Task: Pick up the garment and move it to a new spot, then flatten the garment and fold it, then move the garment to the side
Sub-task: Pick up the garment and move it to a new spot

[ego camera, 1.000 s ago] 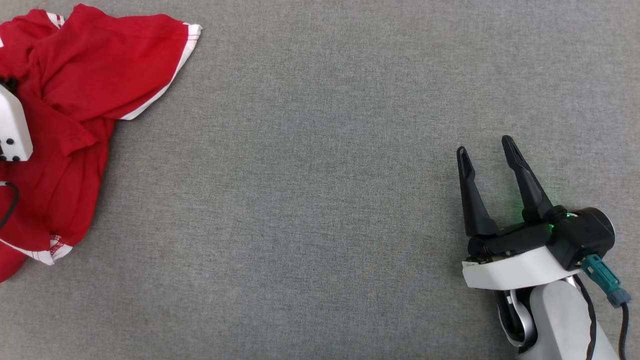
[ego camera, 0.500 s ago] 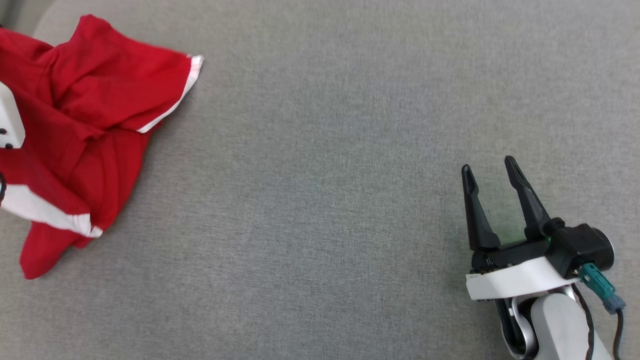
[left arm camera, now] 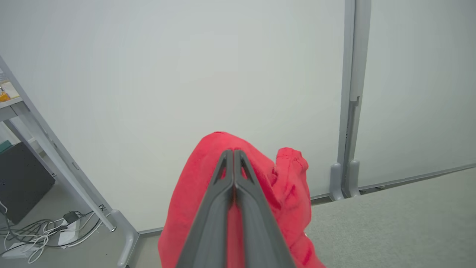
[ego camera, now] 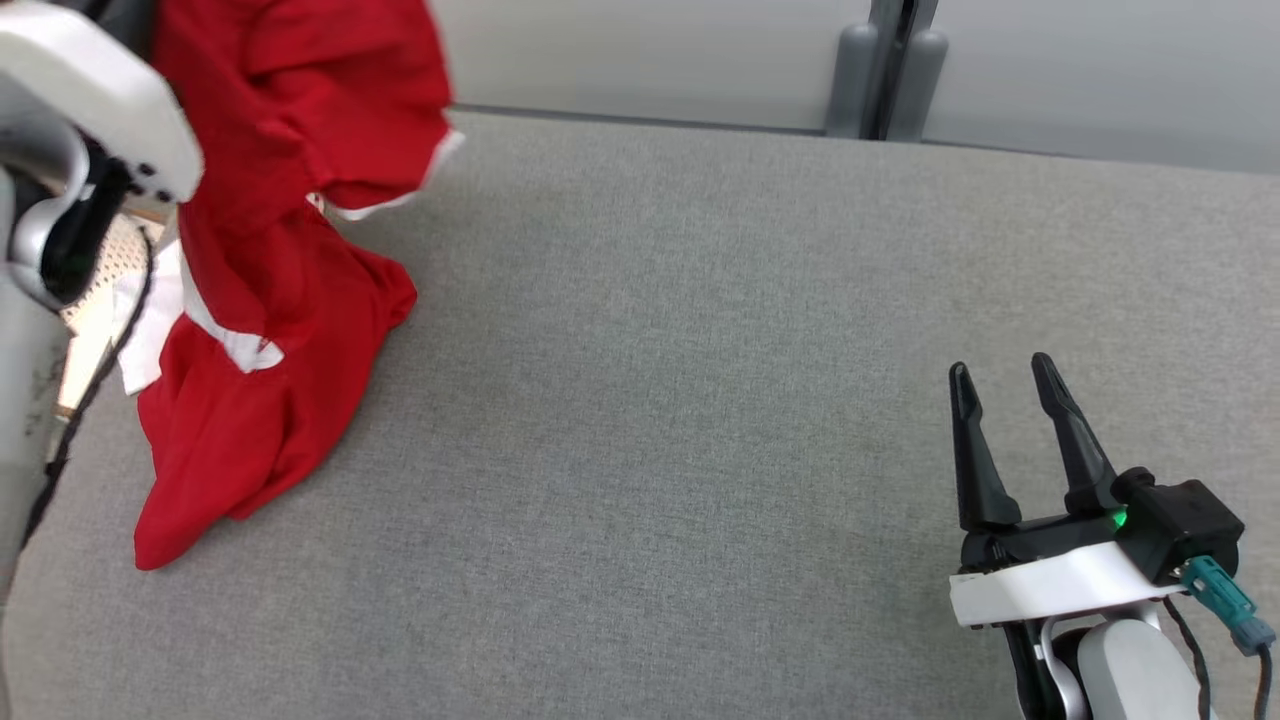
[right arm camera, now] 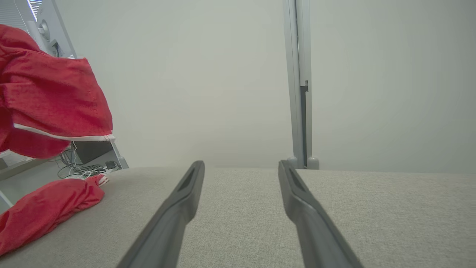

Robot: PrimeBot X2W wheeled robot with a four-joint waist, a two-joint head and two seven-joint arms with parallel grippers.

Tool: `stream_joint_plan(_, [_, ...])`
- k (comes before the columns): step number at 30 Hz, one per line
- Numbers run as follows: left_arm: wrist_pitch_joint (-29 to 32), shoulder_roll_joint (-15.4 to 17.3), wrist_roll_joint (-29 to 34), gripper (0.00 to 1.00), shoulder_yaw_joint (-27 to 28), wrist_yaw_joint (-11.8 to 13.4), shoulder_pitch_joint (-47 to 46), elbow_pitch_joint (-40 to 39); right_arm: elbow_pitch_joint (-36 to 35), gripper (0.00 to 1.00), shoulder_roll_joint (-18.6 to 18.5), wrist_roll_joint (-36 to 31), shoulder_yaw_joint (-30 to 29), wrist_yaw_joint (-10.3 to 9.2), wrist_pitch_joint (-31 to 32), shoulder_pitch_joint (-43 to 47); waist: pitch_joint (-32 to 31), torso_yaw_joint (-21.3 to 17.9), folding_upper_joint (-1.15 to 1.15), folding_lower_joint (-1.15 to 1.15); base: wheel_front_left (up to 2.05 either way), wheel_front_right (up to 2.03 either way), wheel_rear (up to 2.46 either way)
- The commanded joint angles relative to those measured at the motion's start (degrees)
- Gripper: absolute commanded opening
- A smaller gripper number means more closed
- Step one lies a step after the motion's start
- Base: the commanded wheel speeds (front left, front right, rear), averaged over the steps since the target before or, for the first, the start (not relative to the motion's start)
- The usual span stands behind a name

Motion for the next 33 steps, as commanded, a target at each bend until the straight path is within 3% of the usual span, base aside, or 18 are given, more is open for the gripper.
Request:
stream_joint_plan(1, [0.90,-0.45,-1.37,0.00,0.25,0.08,1.52,-2.57,-0.34,1.00,-0.10,0.35,-0.32,-0.10,-0.06,0.37,-1.04,-0.70,0.00,0.00,0.00,0.00,0.00])
stream_joint_plan(8, [5.98,-3.08,-4.13,0.00,-1.11,1.07,4.16,-12.64,-1.04,1.00,-0.10,0.81,-1.25,-0.10,-0.06,-0.18,-1.39,-4.19,0.00,0.00,0.00,0.00,0.00])
stream_joint_plan(17, [10.48,-9.60,-4.82,0.00,-5.64,4.56,7.12,-20.26,-2.05,1.00,-0.10,2.83,-1.45,-0.09,-0.06,-1.27,0.06,-11.82,0.00,0.00,0.00,0.00,0.00])
stream_joint_plan(25, [7.37,-17.02,-2.79,0.00,-9.11,7.63,6.21,-12.90,-3.86,1.00,-0.10,5.23,-1.72,-0.05,-0.06,-3.27,3.70,-19.35,0.00,0.00,0.00,0.00,0.00])
stream_joint_plan(32, [-0.58,-21.95,-1.59,0.00,-9.96,10.34,3.88,-2.29,-4.20,1.00,-0.06,6.86,0.25,-0.05,-0.06,-3.68,5.84,-24.47,0.00,0.00,0.00,0.00,0.00])
stream_joint_plan(33, [-2.32,-22.43,-1.66,0.10,-9.83,11.02,3.27,-0.88,-4.17,1.00,-0.07,6.96,0.61,-0.05,-0.07,-3.84,6.12,-24.98,0.00,0.00,0.00,0.00,0.00])
